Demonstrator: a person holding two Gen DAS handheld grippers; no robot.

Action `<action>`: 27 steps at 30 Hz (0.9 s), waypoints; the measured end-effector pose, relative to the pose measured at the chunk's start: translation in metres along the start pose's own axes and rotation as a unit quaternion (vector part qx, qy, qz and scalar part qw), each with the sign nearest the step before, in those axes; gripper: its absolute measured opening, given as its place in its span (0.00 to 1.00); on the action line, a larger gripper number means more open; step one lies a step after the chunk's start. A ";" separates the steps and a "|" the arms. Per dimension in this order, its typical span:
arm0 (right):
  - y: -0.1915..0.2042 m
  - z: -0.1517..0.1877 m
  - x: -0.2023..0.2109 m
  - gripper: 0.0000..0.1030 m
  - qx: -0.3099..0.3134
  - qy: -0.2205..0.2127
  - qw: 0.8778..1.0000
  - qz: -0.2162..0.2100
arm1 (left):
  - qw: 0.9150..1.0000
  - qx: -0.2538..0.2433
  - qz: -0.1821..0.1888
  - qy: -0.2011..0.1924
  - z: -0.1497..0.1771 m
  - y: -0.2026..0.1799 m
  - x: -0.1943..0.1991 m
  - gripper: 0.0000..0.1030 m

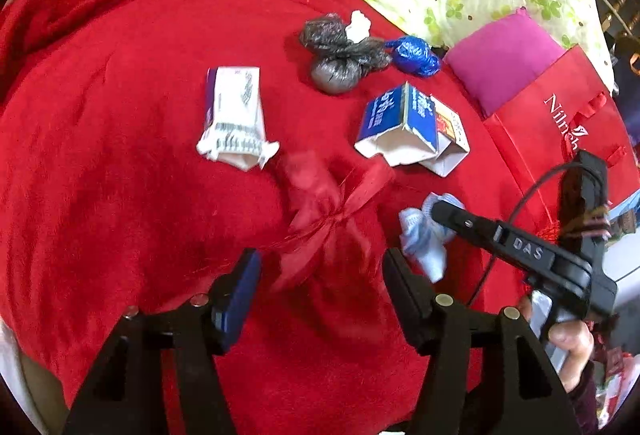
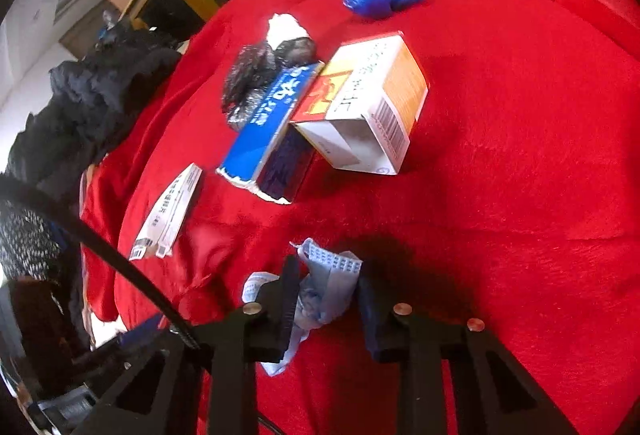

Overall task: Collect trash
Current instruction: 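Lift the blue mask with the right gripper while the left gripper grasps the red ribbon bow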

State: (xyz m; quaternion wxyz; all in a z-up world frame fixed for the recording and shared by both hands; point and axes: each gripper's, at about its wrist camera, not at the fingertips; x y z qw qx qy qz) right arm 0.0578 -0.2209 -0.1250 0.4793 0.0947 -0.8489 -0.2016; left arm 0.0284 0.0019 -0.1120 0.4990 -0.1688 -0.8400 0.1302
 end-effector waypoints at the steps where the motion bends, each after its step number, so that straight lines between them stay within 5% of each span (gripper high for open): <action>1: 0.001 0.000 0.004 0.27 0.007 -0.008 1.000 0.007 | 1.000 -0.003 -0.007 -0.003 -0.003 -0.003 -0.002 0.62; 11: -0.027 -0.003 0.036 0.27 0.000 -0.038 0.999 0.020 | 0.997 -0.021 -0.069 -0.002 -0.015 -0.023 -0.038 0.68; 18: -0.061 -0.002 0.028 0.29 -0.051 0.015 0.999 0.000 | 0.995 -0.045 -0.091 -0.001 -0.008 -0.025 -0.050 0.64; 27: -0.110 0.003 0.015 0.31 -0.166 0.047 0.979 -0.110 | 0.994 -0.071 -0.088 -0.010 -0.003 -0.023 -0.052 0.62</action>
Point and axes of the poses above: each gripper's, at about its wrist camera, not at the fingertips, and x roughly against the way its jaws point, y to its left, z to its underside, and after that the axes turned 1 degree about -z, right-handed
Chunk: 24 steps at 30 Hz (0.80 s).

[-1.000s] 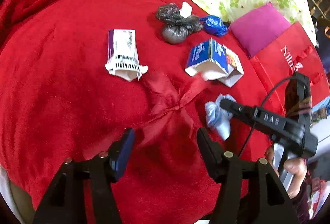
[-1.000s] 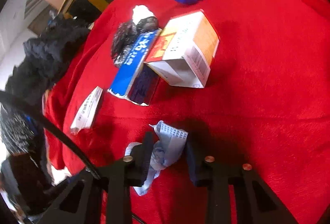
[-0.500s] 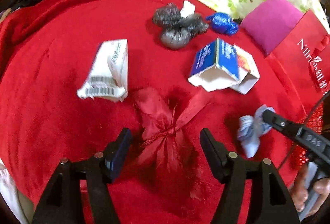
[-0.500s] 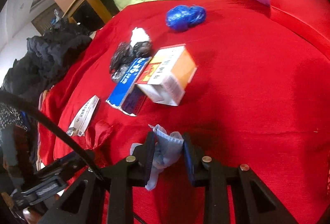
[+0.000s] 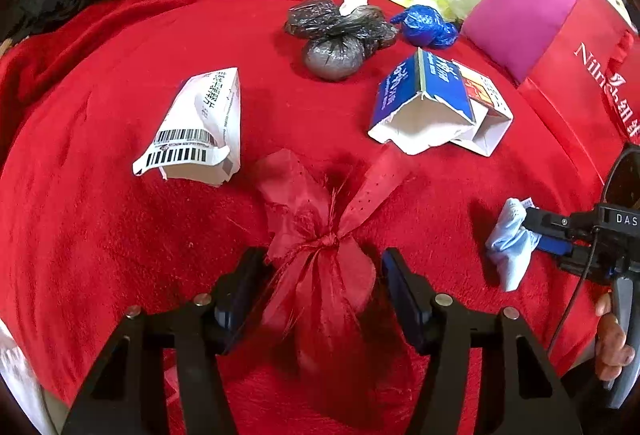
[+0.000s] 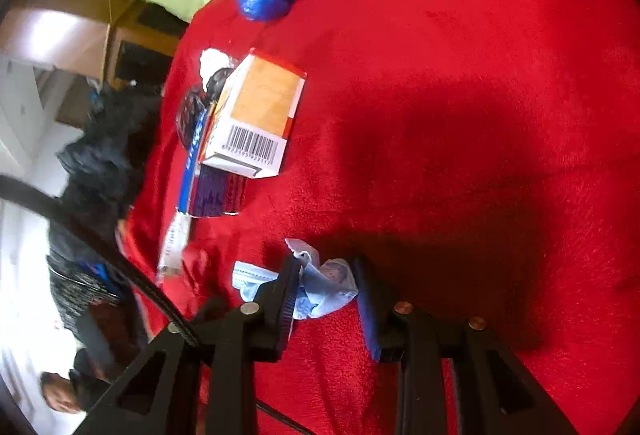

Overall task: Collect trash
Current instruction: 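Lift the blue mask with the right gripper while the left gripper grasps the red ribbon bow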

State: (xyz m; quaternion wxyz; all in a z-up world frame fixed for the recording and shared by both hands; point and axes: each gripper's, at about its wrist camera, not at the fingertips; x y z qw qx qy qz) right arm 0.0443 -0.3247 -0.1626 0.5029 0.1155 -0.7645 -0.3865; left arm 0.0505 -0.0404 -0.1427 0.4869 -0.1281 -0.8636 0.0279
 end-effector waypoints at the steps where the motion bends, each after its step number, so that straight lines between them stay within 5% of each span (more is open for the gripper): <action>1: -0.001 0.001 0.000 0.31 0.004 -0.002 1.000 -0.002 | 1.000 -0.001 0.001 -0.001 0.003 0.002 0.002 0.62; 7: 0.002 0.010 0.004 0.36 0.044 -0.003 0.999 -0.009 | 1.000 -0.011 0.005 -0.008 0.008 0.004 0.006 0.64; 9: 0.013 0.012 0.007 0.55 0.072 0.005 0.997 -0.005 | 1.000 -0.013 0.006 -0.009 0.008 0.004 0.006 0.65; 12: 0.032 0.020 0.010 0.68 0.107 -0.011 0.994 0.005 | 1.000 -0.012 0.008 -0.010 0.008 0.004 0.005 0.65; 19: 0.056 0.033 0.014 0.68 0.182 -0.035 0.982 0.047 | 1.000 -0.018 0.015 -0.018 0.012 0.006 0.007 0.67; 24: 0.060 0.032 0.002 0.65 0.174 -0.026 0.983 0.046 | 0.999 -0.021 0.015 -0.024 0.013 0.006 0.008 0.68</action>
Point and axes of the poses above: each gripper's, at about its wrist camera, not at the fingertips, and x roughly against the way its jaws point, y to its left, z to its underside, and after that the axes turned 1 degree about -z, right-handed
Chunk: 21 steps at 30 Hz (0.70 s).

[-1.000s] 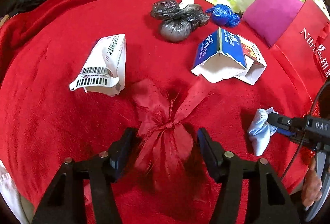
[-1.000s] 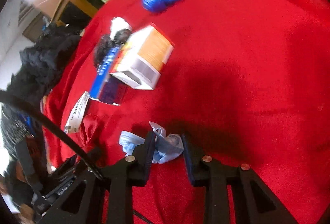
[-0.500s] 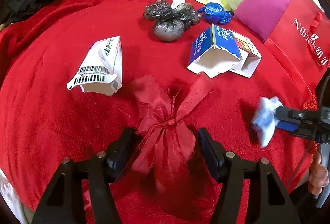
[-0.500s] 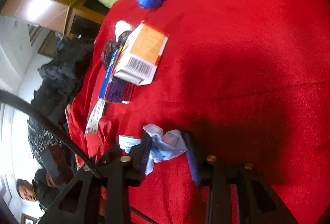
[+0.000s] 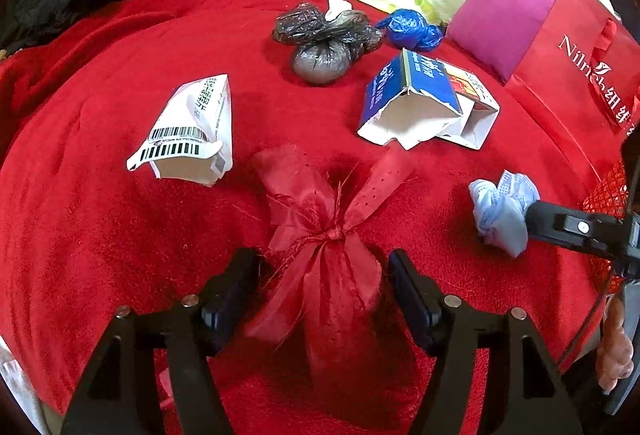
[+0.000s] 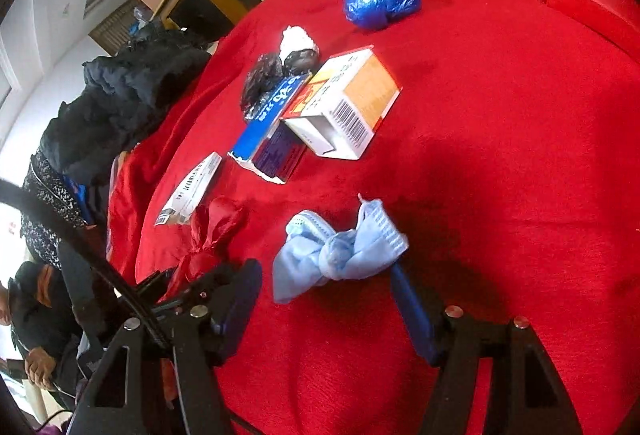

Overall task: Collect trash
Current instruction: 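Lift the blue mask with the right gripper while the left gripper grasps the red ribbon bow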

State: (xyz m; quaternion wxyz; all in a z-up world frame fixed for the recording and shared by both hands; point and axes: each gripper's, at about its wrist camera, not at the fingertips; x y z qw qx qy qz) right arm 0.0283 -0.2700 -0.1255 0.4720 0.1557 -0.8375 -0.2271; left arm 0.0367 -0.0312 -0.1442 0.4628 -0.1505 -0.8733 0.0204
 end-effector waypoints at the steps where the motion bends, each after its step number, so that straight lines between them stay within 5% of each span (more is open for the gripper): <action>1: -0.001 -0.002 -0.004 0.64 -0.011 0.003 1.000 -0.003 | 1.000 0.001 0.002 -0.001 0.001 0.001 0.001 0.68; 7: 0.002 -0.006 -0.019 0.57 -0.043 -0.006 0.999 0.005 | 1.000 0.007 0.006 -0.002 0.001 0.003 0.003 0.66; 9: 0.005 -0.007 -0.025 0.38 -0.044 -0.006 0.999 0.020 | 1.000 0.012 0.007 -0.003 0.000 0.005 0.005 0.61; 14: 0.011 -0.006 -0.025 0.32 -0.025 -0.018 0.999 0.043 | 1.000 0.023 0.010 -0.003 -0.001 0.010 0.011 0.43; 21: 0.018 -0.002 0.009 0.26 0.022 -0.068 0.995 0.066 | 1.000 0.018 0.009 -0.024 -0.005 -0.002 0.027 0.39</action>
Point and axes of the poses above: each gripper's, at about its wrist camera, not at the fingertips, and x roughly against the way its jaws point, y to its left, z to its underside, and after that the axes turned 1 degree about -z, right-handed
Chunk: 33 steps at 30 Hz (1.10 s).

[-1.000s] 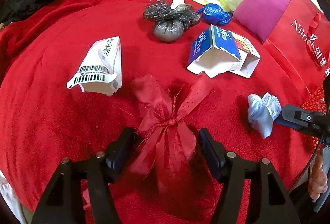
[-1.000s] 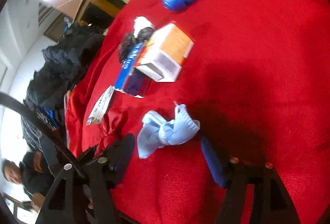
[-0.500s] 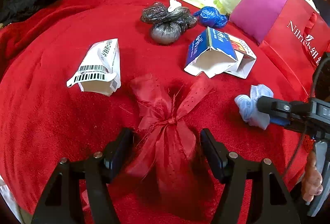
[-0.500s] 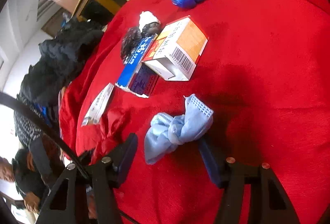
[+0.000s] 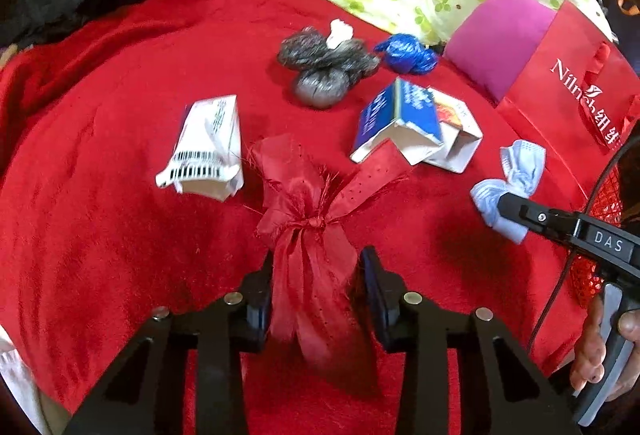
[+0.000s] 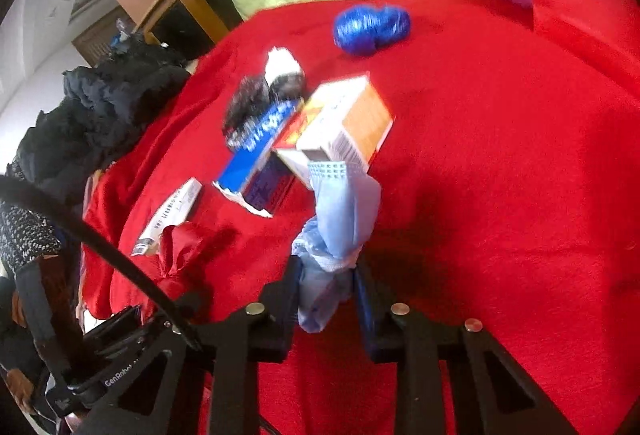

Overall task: Collect trash
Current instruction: 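Lift the blue mask with the right gripper while the left gripper grasps the red ribbon bow, then carry the mask and bow over the red mesh basket and open both grippers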

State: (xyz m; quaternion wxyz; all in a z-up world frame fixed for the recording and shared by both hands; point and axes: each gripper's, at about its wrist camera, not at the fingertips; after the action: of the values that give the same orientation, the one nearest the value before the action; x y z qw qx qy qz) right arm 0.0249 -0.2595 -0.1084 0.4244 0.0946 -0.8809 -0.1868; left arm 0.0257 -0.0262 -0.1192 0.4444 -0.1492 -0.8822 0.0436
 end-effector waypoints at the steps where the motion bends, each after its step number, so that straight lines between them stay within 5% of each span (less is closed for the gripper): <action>1: 0.000 -0.001 0.006 0.26 0.005 -0.009 1.000 0.003 | 1.000 -0.002 0.003 -0.004 -0.001 -0.003 0.004 0.39; 18: 0.005 0.001 0.133 0.26 0.077 -0.175 0.981 0.016 | 0.991 -0.092 0.036 -0.087 -0.029 -0.091 0.079 0.39; 33: -0.025 0.025 0.243 0.26 0.077 -0.332 0.939 0.041 | 0.970 -0.178 0.095 -0.135 -0.041 -0.174 0.134 0.39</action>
State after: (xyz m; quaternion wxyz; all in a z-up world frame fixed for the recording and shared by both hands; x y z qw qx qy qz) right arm -0.1456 -0.3547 0.0403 0.1062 0.0237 -0.9865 -0.1220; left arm -0.0557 -0.1540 0.0456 0.2808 -0.3016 -0.9096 -0.0525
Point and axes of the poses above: each gripper's, at about its wrist camera, not at the fingertips, and x roughly against the way its jaws point, y to its left, z to its underside, and after that the axes turned 1 degree about -z, right-handed
